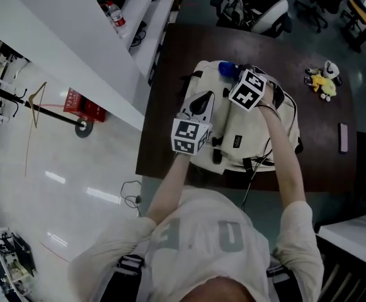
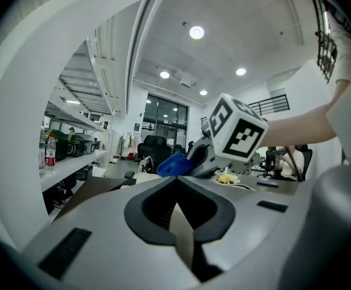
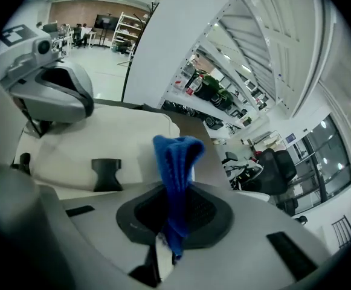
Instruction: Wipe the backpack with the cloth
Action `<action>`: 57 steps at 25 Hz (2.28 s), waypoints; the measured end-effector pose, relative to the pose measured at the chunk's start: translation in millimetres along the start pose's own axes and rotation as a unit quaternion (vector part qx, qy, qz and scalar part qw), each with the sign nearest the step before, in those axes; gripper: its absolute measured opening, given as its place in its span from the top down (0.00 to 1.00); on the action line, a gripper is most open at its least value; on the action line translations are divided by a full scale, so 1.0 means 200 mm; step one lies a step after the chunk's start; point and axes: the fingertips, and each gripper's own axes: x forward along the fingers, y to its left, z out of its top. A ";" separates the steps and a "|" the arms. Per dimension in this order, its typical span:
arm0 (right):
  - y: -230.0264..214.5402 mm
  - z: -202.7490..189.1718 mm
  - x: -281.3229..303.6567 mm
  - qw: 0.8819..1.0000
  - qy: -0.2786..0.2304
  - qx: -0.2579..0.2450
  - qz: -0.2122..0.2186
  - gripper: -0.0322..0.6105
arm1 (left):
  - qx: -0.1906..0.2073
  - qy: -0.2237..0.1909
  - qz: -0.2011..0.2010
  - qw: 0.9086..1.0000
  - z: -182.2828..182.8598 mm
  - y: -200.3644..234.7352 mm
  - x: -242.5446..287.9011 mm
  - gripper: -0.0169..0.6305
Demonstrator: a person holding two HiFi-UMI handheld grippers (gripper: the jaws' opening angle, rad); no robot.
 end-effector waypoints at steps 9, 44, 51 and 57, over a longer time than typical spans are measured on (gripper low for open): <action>0.30 -0.02 -0.23 0.997 0.017 -0.042 -0.055 0.89 | -0.005 -0.021 0.014 1.000 0.07 -0.04 -0.10 0.97; 1.31 -0.04 -0.46 0.998 -0.012 0.054 0.021 0.89 | -0.020 -0.036 0.016 0.999 -0.05 -0.28 -0.59 0.97; 1.21 -0.04 -0.57 0.997 -0.044 0.057 0.034 0.89 | -0.017 -0.051 0.012 0.999 0.05 -0.25 -0.48 0.97; 0.67 -0.17 -0.76 0.994 -0.055 0.071 -0.064 0.89 | -0.011 -0.064 -0.022 0.998 0.12 -0.40 -0.28 0.97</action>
